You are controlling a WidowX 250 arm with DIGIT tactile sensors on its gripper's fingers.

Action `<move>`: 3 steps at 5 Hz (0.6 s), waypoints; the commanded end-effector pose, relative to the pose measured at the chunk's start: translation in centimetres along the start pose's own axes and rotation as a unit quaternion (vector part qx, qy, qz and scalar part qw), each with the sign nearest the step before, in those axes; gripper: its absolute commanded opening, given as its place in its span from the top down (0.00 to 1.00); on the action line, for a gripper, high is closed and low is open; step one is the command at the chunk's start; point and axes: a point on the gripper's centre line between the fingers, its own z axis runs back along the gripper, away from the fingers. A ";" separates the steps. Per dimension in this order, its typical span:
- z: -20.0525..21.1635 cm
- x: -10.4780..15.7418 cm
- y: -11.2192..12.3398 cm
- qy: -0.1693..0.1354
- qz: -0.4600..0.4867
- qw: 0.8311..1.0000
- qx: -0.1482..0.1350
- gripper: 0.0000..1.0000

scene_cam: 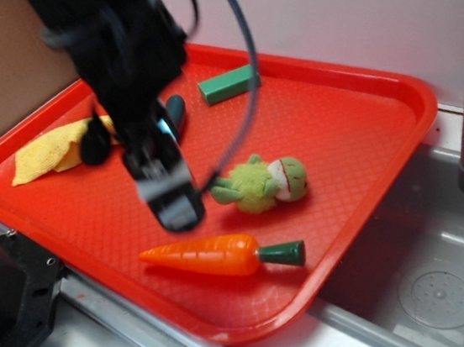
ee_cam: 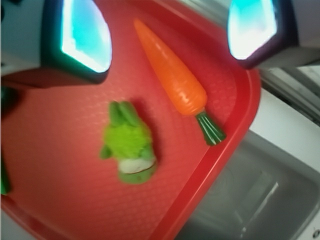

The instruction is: Grab the carrot.

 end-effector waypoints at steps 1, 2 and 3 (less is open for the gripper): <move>-5.5 -0.2 -0.4 0.038 -0.063 0.997 -0.013 0.00; -7.1 0.2 0.4 0.065 -0.070 0.995 -0.020 0.00; -7.7 0.5 1.0 0.076 -0.067 0.995 -0.024 0.74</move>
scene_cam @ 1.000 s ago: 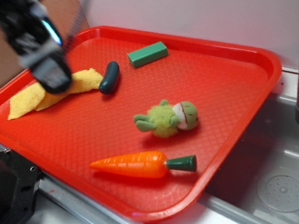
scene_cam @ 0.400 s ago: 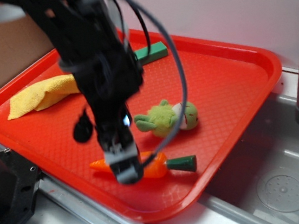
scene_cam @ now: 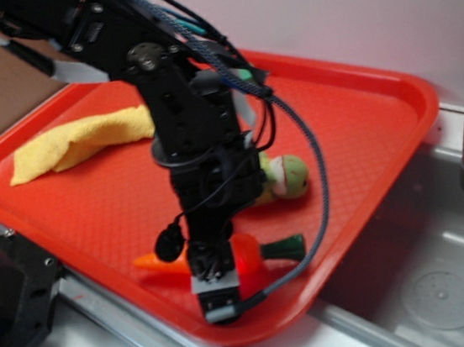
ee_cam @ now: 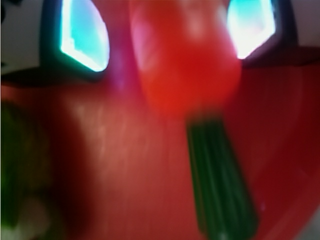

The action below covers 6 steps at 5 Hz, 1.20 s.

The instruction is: Grab the carrot.

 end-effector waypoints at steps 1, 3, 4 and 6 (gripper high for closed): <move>-0.3 -0.2 0.6 0.012 0.005 1.000 -0.002 1.00; 3.2 -0.7 1.3 0.036 0.095 0.995 0.016 1.00; 8.3 -2.2 1.9 0.012 0.217 0.976 0.005 1.00; 18.3 -6.4 5.0 -0.057 0.387 0.920 -0.027 1.00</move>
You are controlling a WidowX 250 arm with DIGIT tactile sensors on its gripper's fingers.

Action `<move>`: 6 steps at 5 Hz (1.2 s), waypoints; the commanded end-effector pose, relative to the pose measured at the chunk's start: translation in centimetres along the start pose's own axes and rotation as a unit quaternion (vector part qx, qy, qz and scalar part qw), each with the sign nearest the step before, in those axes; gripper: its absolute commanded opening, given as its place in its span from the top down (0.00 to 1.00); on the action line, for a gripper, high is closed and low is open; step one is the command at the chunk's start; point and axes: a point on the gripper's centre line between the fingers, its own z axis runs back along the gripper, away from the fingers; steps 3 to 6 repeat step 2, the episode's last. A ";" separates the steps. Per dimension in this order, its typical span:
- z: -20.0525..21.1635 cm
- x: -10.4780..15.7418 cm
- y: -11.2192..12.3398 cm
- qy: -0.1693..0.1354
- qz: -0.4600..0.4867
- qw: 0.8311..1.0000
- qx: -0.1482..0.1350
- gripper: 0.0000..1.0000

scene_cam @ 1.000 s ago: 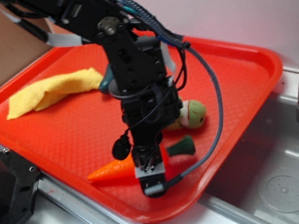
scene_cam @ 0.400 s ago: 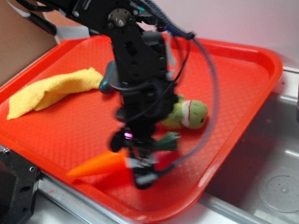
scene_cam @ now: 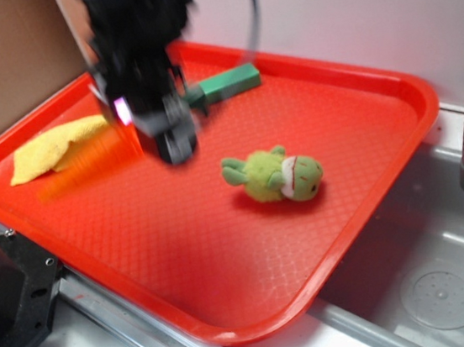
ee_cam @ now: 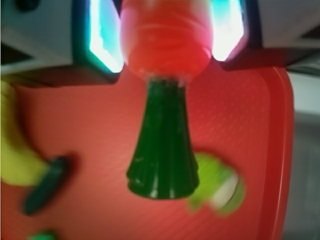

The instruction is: Grab the carrot.

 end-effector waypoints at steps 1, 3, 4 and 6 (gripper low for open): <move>7.8 -3.1 3.5 -0.089 0.105 0.990 -0.026 1.00; 8.1 -3.2 3.6 -0.099 0.060 0.993 -0.010 1.00; 8.1 -3.2 3.6 -0.099 0.060 0.993 -0.010 1.00; 8.1 -3.2 3.6 -0.099 0.060 0.993 -0.010 1.00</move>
